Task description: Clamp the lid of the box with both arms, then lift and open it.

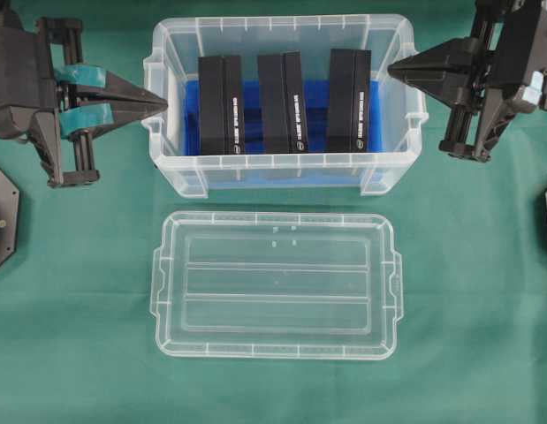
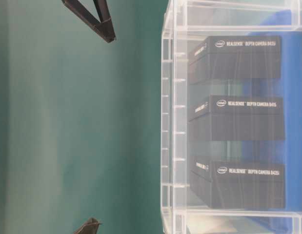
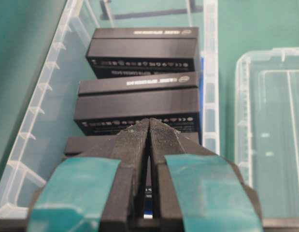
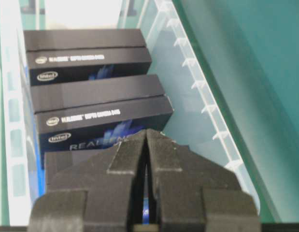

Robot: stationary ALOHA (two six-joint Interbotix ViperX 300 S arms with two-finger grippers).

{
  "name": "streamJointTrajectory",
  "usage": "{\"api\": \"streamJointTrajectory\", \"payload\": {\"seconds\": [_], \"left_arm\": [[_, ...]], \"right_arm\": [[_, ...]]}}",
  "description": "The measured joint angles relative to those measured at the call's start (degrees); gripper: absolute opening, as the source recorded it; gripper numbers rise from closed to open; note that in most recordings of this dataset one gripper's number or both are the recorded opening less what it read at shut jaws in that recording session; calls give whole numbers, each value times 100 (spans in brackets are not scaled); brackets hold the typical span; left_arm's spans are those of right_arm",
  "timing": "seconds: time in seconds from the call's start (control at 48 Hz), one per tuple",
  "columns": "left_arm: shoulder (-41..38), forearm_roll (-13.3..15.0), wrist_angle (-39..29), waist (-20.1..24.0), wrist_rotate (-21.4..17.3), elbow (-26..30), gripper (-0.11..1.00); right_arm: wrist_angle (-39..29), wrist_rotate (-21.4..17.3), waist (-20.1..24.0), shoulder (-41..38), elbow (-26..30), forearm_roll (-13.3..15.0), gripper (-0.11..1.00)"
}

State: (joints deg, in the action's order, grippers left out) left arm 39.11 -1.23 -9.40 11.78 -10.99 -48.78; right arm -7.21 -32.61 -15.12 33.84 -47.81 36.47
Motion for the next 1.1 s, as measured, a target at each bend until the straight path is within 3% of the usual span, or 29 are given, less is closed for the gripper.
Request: {"api": "streamJointTrajectory", "payload": {"seconds": [0.187, 0.354, 0.542, 1.104], "left_arm": [[97, 35, 9, -290, 53, -44, 0], [246, 44, 0, -527, 483, -105, 0], [422, 44, 0, -738, 589, -176, 0], [343, 44, -62, -861, 598, -211, 0]], "right_arm": [[53, -26, 255, 44, -26, -141, -2], [53, -26, 668, 53, -35, -308, -2], [53, -105, 1063, 53, -44, -387, -2], [-70, -149, 1090, 97, -62, -404, -2]]}}
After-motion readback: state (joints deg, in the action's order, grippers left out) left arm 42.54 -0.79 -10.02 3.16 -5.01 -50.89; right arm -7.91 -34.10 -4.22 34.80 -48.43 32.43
